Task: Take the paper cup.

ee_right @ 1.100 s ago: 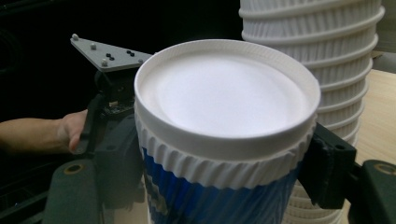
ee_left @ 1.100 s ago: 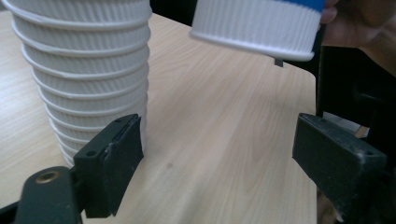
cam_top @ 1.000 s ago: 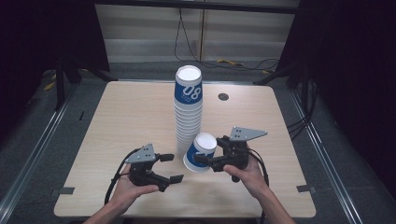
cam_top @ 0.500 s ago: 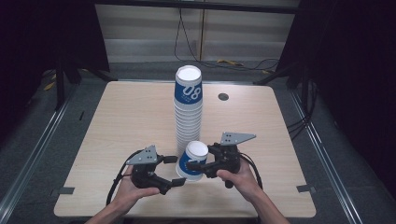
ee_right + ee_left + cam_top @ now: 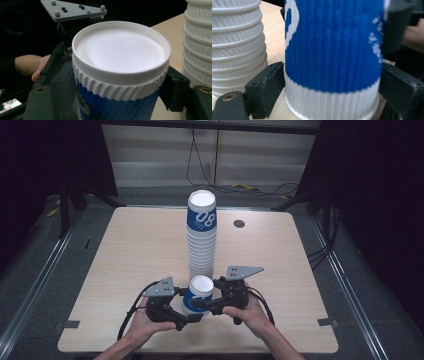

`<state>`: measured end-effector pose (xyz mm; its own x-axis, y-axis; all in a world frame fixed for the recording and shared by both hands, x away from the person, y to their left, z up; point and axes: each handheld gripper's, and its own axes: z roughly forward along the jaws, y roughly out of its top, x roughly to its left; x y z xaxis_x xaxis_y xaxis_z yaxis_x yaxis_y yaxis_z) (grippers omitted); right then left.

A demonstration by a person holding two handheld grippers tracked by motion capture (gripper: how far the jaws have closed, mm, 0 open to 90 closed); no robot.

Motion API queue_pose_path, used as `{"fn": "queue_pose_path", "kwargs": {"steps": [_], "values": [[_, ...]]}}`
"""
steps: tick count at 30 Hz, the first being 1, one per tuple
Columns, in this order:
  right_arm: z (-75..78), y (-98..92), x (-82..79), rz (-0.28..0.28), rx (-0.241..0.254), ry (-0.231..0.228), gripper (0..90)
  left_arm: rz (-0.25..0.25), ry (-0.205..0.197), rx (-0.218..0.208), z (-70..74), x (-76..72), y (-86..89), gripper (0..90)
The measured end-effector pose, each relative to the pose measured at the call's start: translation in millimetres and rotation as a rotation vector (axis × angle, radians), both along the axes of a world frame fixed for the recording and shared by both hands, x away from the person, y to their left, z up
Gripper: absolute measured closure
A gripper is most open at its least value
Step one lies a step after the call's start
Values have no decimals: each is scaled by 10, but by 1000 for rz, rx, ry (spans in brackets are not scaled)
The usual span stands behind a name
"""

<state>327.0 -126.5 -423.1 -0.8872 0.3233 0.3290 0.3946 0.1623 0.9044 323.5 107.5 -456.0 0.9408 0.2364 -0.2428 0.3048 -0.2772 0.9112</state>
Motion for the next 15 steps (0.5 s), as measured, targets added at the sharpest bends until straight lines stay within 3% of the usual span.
{"fn": "queue_pose_path", "kwargs": {"steps": [8,15], "values": [[41,0,-35,7,-3,-48,262,-9,-33,-22,46,-12,0,160],[103,-1,-23,16,-38,-25,223,-19,-58,-19,58,-11,31,196]]}}
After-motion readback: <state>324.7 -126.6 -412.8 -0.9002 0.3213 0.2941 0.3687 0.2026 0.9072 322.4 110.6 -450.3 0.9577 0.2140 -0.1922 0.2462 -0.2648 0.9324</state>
